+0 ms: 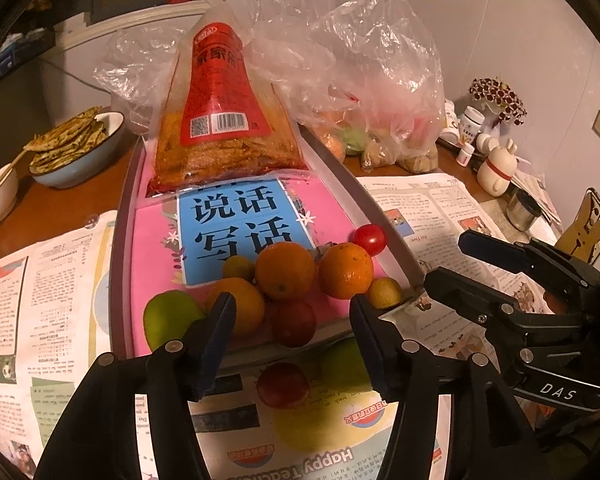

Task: Organize fruits
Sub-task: 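Move the right tool toward the green fruit while the left tool approaches another red tomato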

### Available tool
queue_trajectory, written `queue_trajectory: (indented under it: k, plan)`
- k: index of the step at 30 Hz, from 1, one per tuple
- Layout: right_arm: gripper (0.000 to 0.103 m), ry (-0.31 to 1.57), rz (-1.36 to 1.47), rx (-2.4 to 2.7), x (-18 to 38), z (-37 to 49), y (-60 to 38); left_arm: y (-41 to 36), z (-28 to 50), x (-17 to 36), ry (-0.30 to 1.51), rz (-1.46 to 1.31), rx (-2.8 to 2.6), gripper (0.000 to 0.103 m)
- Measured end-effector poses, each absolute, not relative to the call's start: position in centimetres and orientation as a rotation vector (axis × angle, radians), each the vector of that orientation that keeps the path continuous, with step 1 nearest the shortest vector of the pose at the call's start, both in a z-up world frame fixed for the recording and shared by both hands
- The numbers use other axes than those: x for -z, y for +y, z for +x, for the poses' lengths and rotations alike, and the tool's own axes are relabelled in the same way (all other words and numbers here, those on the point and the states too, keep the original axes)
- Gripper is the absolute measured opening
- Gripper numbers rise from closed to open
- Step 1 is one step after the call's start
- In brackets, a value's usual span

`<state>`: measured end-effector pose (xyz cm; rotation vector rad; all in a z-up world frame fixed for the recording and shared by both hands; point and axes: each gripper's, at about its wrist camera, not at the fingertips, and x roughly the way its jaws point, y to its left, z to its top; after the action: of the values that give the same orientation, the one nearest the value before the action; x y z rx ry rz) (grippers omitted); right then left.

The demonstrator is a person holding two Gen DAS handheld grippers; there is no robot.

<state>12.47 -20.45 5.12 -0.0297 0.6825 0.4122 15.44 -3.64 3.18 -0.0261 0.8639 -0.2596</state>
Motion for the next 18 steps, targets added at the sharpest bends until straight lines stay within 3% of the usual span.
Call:
queue_trajectory:
  k: [7, 18]
  plan:
    - [0.061, 0.667, -0.023, -0.41, -5.7, 11.9, -20.8, -3.1, 15.0, -3.9, 0.85, -0.045, 0.239, 0.071]
    - [0.068, 0.636, 0.003, -0.397, -6.5, 10.6, -21.8, -1.6, 13.8, -5.4, 0.82, -0.069, 0.198, 0.073]
